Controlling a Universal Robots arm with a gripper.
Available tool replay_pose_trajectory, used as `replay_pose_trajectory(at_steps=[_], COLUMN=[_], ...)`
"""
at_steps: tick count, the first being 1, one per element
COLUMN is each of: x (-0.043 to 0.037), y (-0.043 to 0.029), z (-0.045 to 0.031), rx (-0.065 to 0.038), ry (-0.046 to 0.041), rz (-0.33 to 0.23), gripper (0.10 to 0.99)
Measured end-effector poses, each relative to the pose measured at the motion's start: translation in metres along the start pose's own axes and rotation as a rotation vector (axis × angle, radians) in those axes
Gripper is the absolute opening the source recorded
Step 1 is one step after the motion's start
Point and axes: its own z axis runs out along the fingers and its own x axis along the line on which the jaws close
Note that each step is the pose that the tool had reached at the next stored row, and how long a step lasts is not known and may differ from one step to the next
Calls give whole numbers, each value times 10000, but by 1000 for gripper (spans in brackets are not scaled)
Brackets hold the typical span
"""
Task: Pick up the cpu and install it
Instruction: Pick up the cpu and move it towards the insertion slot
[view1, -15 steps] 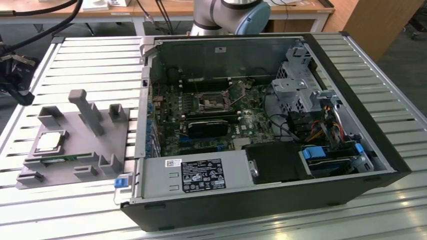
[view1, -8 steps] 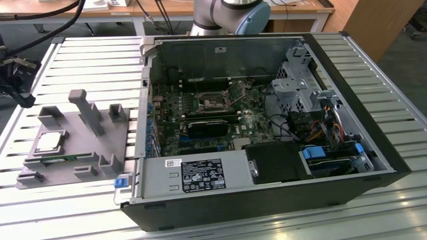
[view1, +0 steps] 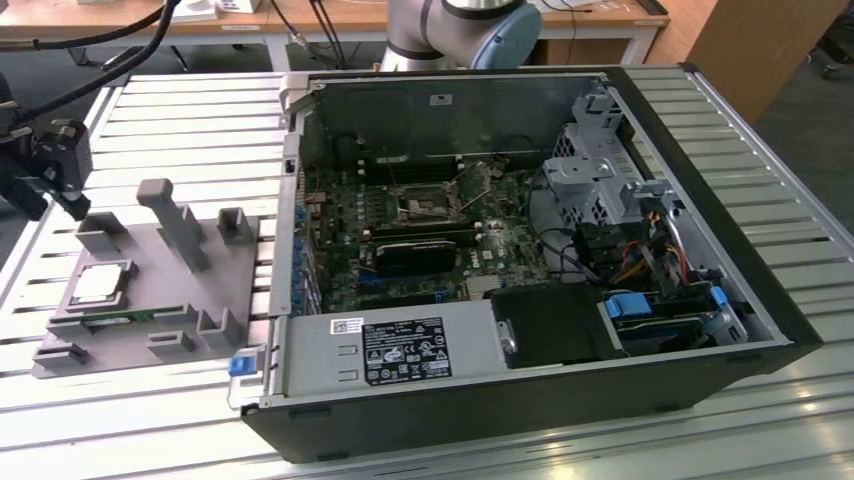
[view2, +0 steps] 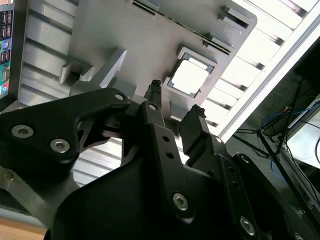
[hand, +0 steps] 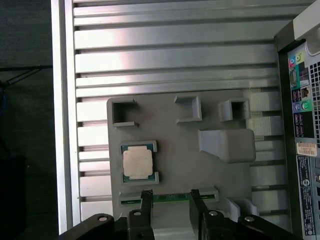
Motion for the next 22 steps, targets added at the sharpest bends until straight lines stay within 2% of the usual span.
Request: replay_pose_trajectory(at_steps=[1,2,4,6,7,15,22], x=[0,0,0,-2,-1,-1,-1], y=[-5,-9,-16,-24,-26,-33,-35], z=[9,18,32,45,49,125,157], rx=[0,0,-12,-21,-22,-21,-19], ry=[0,0,3,2,2,14,38], rz=[0,1,1,0,0,1,2], gripper=[467,467,580,580,647,647,647])
